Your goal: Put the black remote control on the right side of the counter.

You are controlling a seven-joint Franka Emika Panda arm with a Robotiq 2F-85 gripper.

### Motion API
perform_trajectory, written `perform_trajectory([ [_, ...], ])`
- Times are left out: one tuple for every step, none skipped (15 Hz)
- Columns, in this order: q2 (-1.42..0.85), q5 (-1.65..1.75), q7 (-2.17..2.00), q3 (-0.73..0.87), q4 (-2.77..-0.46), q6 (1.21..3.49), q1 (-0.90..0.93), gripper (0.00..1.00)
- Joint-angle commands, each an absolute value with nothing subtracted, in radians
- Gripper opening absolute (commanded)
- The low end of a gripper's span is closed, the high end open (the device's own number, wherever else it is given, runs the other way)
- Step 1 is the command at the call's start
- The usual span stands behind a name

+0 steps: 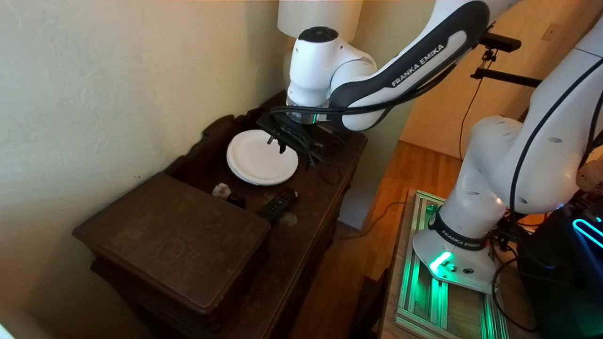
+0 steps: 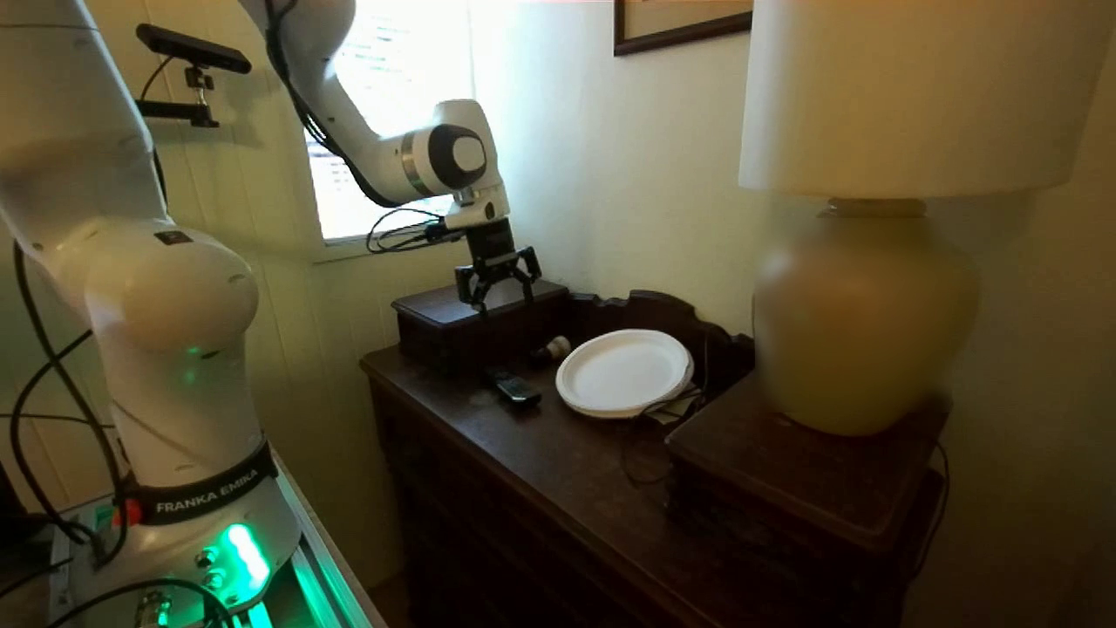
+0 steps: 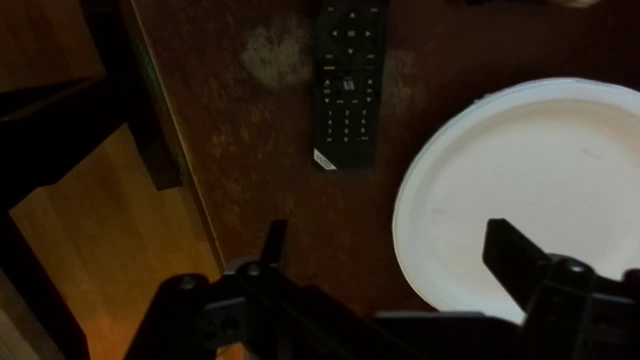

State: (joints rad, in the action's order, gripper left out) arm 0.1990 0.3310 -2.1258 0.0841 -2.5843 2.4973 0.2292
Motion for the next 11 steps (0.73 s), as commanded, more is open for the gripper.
perform_trajectory([
  [0.394, 0.197, -1.981, 0.003, -2.664, 2.482, 0.152, 1.0],
  [0.293, 0.234, -2.037, -0.042, -2.608, 2.496, 0.109, 1.0],
  [0.329, 0.202, -2.0, -0.051, -2.621, 2.493, 0.101, 1.0],
  [0.355, 0.188, -1.982, -0.055, -2.632, 2.491, 0.097, 1.0],
  [0.369, 0.183, -1.974, -0.056, -2.642, 2.49, 0.095, 1.0],
  [0.374, 0.182, -1.971, -0.056, -2.648, 2.49, 0.095, 1.0],
  [0.374, 0.181, -1.97, -0.056, -2.649, 2.49, 0.094, 1.0],
  [0.374, 0.181, -1.97, -0.056, -2.65, 2.49, 0.094, 1.0],
  [0.374, 0.181, -1.97, -0.056, -2.65, 2.49, 0.094, 1.0],
  [0.374, 0.181, -1.969, -0.056, -2.65, 2.49, 0.094, 1.0],
  [0.374, 0.181, -1.969, -0.056, -2.65, 2.49, 0.094, 1.0],
])
